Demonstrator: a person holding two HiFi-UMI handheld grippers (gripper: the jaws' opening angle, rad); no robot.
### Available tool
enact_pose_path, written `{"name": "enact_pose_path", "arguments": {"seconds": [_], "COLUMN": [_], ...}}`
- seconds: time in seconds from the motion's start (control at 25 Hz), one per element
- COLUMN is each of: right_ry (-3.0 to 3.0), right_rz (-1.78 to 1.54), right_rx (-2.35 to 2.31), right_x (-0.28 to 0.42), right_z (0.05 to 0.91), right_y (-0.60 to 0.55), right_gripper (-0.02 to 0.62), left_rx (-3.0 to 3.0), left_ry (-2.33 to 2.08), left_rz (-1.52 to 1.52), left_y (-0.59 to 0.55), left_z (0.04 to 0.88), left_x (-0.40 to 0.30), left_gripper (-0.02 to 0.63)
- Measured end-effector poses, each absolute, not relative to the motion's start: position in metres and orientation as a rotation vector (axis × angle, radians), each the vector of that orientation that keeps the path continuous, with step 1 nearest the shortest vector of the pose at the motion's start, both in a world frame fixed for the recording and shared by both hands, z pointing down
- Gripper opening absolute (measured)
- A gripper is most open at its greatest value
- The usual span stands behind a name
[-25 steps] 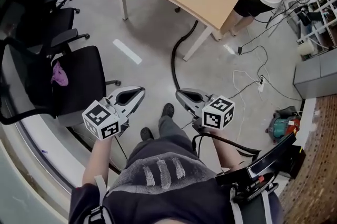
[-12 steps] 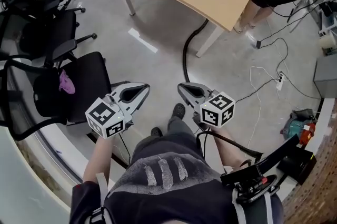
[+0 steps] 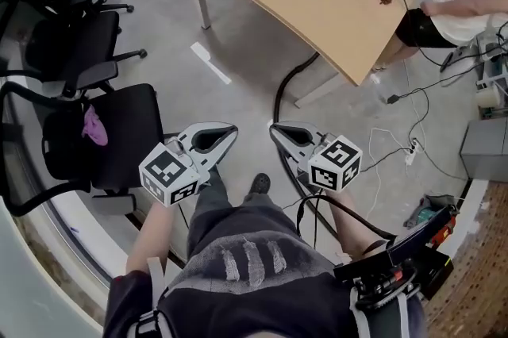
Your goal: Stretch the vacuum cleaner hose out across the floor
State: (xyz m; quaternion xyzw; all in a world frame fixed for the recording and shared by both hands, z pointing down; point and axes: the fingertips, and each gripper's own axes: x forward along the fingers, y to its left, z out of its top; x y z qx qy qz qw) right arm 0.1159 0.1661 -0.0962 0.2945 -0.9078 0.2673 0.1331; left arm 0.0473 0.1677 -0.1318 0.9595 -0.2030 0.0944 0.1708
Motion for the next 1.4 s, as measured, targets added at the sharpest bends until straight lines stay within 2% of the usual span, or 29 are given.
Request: {"name": "enact_pose_path", "arguments": {"seconds": [0.2, 0.6, 0.88, 1.2, 1.4], "right_ry": [-2.479, -2.253, -2.069, -1.923, -1.929], "right_rz": [0.717, 0.862, 1.114, 1.071, 1.083], "right_rx": [0.886, 1.047, 1.129, 1.279, 1.264], "right_x": [0.093, 0.075, 0.120, 0.191, 0.209], "right_z": [-0.069, 0.026, 0.198, 0.399, 0.480], "right_y": [0.112, 0.034, -0.004, -0.064, -0.086], "right_gripper": [0.005, 0.005, 0.005, 0.006, 0.069], "left_rx": [2.720, 2.670, 2.564, 2.511, 2.595], "left_ry": [-0.480, -0.394, -0.446, -0.426, -0.384], "left_rz": [0.245, 0.316, 0.337, 0.414, 0.447], "left_y": [0.121, 0.046, 0.034, 0.010, -0.024], "left_z": [-0.106, -0.012, 0.111, 0.300, 0.380], "left_x": [0.013, -0.036, -0.035, 0.002, 0.040], "left_gripper": [0.007, 0.006, 0.006, 0.006, 0.006]}}
